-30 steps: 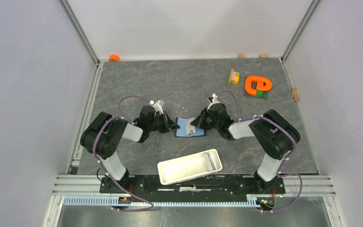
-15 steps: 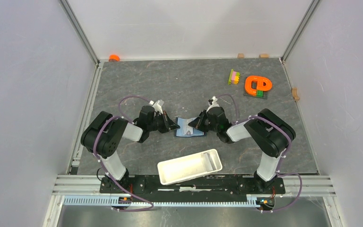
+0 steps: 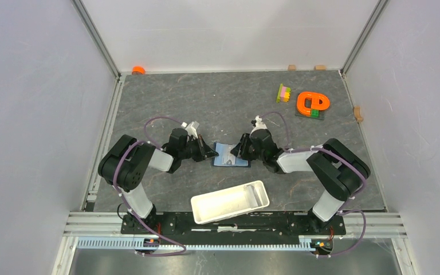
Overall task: Put the credit cards into the card holder
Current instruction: Insert the credit card into the card holder.
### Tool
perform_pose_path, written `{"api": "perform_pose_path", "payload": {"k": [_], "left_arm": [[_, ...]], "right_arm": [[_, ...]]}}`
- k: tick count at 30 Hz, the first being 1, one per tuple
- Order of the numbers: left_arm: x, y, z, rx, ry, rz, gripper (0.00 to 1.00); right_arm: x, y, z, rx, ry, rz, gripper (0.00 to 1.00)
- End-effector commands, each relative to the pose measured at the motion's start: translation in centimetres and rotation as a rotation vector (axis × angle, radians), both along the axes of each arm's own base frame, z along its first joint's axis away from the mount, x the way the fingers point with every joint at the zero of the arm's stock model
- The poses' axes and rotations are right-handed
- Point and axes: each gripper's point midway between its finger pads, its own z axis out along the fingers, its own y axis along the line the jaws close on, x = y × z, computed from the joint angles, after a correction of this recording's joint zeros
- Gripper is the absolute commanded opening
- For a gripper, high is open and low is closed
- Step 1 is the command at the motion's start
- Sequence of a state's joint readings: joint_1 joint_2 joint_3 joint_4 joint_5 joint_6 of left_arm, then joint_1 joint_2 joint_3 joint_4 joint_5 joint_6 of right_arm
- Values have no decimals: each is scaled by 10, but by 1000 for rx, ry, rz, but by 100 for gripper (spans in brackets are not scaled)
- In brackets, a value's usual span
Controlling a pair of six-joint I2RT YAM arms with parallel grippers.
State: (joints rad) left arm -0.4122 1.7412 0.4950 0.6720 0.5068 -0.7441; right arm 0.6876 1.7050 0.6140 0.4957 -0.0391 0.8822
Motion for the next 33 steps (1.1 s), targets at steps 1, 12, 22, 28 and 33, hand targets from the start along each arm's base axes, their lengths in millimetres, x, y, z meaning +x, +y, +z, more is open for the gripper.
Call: {"api": "perform_pose_path", "payload": {"k": [1,12,22,28,33], "left_arm": [[-3,7,-11,17,34,26,2],[-4,11,-7,32,18,28,34],[-4,11,-8,45,24,6,47],[-5,7,-8,28,32,-13,45],[-5,5,-9,18,41,-20,43]], "right_arm": [[-7,-32,-15,-221,8,1,39],[-22,-13,-11,-228,23,84,44],[-15,20,1,-177,7,130,42],[-13,35,3,-137,6,161,39],[-13,47,7,-92,-9,191,35]]}}
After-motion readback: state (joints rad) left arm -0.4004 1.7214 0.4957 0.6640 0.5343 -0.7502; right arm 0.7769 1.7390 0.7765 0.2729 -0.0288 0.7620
